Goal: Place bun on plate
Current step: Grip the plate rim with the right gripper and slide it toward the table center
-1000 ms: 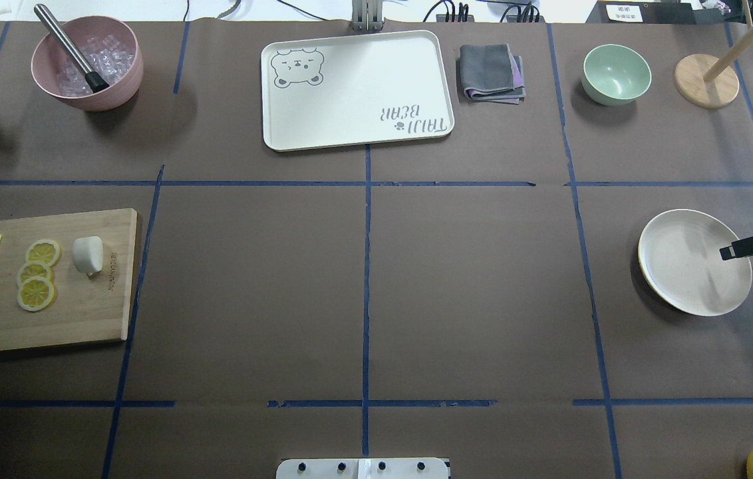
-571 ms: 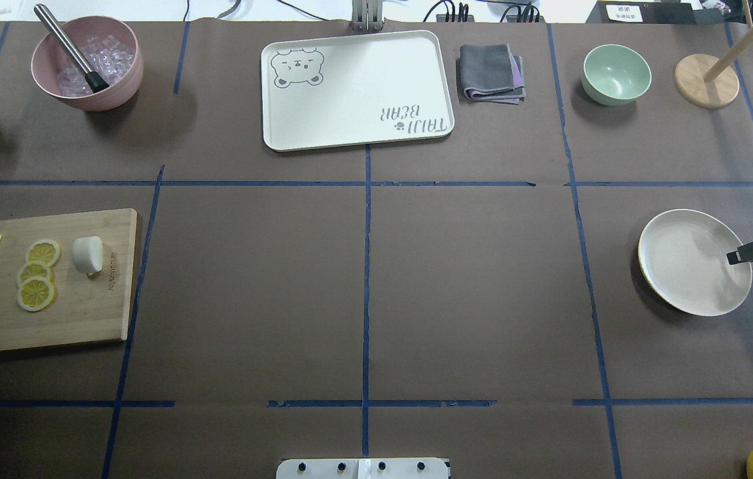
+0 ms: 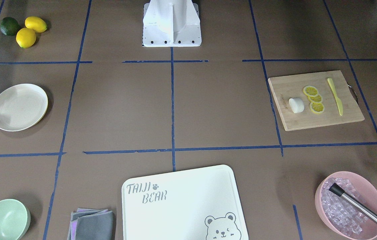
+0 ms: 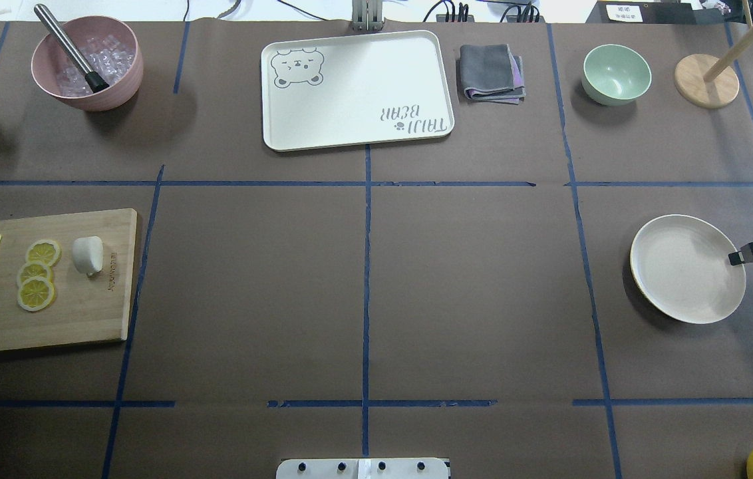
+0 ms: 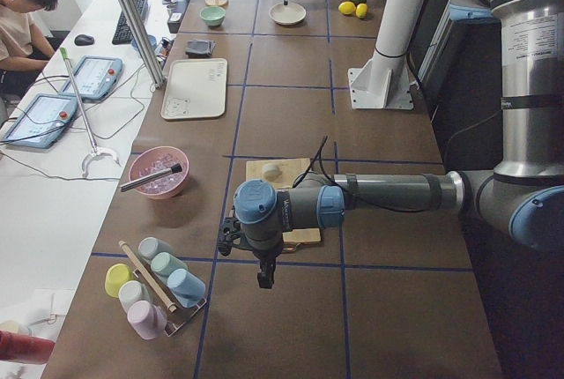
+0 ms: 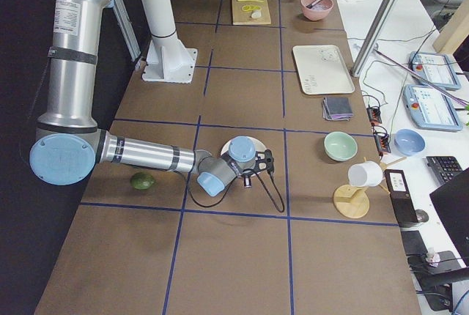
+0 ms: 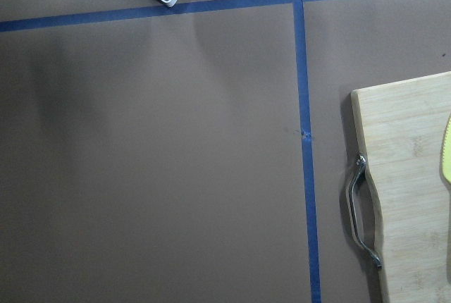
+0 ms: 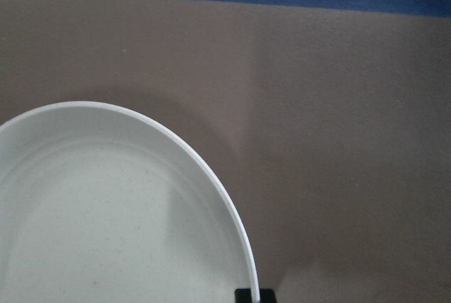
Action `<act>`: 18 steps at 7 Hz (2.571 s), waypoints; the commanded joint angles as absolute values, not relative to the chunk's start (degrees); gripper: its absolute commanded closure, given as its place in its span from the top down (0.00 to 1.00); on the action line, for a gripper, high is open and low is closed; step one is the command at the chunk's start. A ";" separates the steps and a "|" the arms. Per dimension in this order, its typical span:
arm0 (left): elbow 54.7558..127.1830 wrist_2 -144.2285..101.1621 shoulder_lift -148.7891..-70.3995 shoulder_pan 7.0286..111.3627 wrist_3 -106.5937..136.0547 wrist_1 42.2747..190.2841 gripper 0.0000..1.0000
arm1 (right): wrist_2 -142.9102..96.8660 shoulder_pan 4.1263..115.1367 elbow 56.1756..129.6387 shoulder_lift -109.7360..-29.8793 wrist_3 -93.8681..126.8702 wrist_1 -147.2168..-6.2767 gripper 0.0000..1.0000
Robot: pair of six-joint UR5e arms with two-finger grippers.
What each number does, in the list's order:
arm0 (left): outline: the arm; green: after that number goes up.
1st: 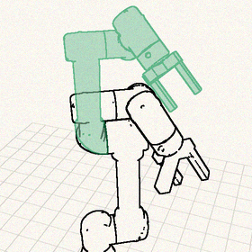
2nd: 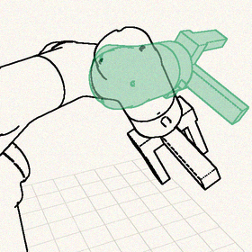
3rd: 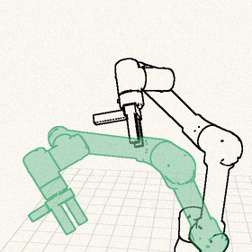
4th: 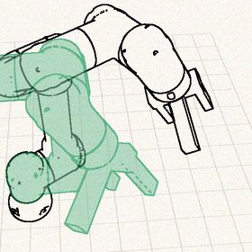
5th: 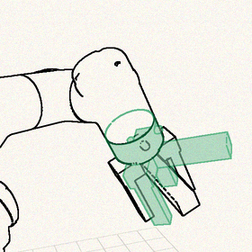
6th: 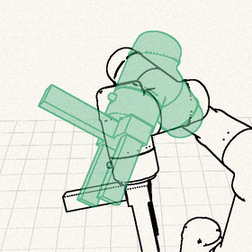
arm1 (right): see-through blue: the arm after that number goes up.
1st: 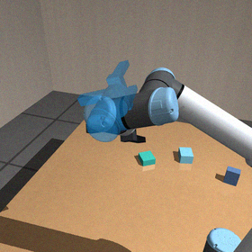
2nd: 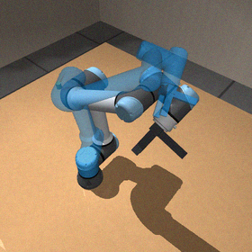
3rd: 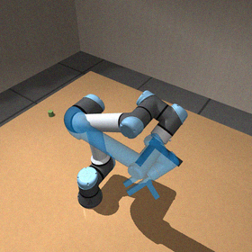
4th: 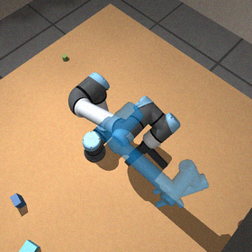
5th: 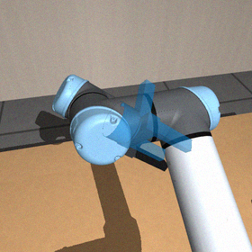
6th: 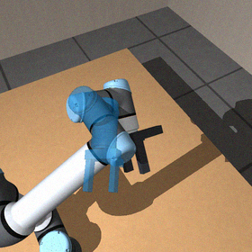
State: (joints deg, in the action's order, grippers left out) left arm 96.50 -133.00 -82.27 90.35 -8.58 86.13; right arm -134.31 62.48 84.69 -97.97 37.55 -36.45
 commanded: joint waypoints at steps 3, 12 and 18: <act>96.42 -132.89 -82.27 90.35 -8.61 86.04 1.00 | -136.14 59.62 92.81 -88.20 43.97 -37.53 0.00; 95.98 -133.07 -82.27 90.35 -8.61 86.31 1.00 | -109.43 29.89 92.20 -62.58 76.29 -58.01 0.00; 96.94 -133.15 -82.44 87.74 -8.88 86.75 1.00 | -114.92 38.62 97.88 -62.57 69.14 -80.69 1.00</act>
State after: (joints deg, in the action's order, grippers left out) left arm 96.67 -133.15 -82.35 89.35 -8.75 86.65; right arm -110.97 33.86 95.01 -62.32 73.99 -71.76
